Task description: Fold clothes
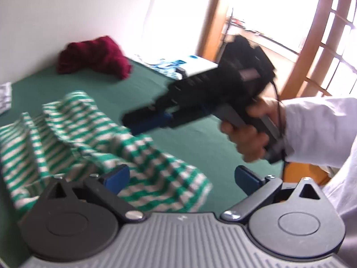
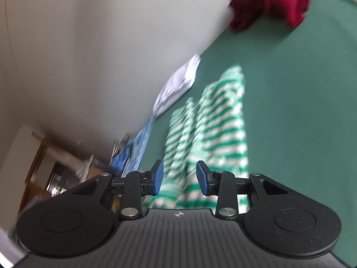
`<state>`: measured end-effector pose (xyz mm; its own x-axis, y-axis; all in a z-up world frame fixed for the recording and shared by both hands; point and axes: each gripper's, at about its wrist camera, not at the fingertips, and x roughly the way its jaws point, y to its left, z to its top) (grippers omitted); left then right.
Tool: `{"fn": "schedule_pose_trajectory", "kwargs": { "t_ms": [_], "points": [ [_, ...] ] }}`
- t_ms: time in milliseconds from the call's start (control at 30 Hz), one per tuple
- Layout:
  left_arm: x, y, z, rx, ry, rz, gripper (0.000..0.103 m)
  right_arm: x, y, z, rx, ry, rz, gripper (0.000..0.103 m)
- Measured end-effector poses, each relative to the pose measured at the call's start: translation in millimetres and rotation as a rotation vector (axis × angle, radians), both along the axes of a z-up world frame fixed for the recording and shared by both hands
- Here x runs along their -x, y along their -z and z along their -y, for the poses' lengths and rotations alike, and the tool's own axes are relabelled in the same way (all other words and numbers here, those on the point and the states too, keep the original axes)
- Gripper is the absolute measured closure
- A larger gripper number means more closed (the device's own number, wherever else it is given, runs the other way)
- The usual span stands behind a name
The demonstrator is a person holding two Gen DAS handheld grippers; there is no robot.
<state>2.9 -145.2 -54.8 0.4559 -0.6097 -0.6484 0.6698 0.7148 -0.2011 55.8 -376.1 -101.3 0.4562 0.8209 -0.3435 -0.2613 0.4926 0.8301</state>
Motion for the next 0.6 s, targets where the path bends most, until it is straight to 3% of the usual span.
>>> {"fn": "schedule_pose_trajectory", "kwargs": {
  "t_ms": [100, 167, 267, 400, 533, 600],
  "points": [
    [-21, 19, -25, -0.043, -0.132, -0.038, 0.003, -11, 13, -12, 0.096, 0.052, -0.035, 0.069],
    [-32, 38, -35, -0.048, -0.184, -0.086, 0.004, -20, 32, -11, 0.111, 0.087, -0.098, 0.096],
    [-30, 56, -35, -0.016, -0.198, -0.073, 0.001, -22, 40, -10, 0.106, 0.080, -0.066, 0.098],
    [-27, 50, -30, -0.037, -0.184, -0.070, 0.001, -20, 30, -13, 0.168, 0.079, -0.034, 0.097],
    [-20, 29, -52, -0.039, -0.219, -0.035, 0.001, -13, 6, -25, 0.225, 0.101, 0.069, 0.081],
    [-25, 25, -64, -0.044, -0.261, -0.016, 0.001, -12, -4, -36, 0.214, 0.075, 0.123, 0.080]
  ]
}}
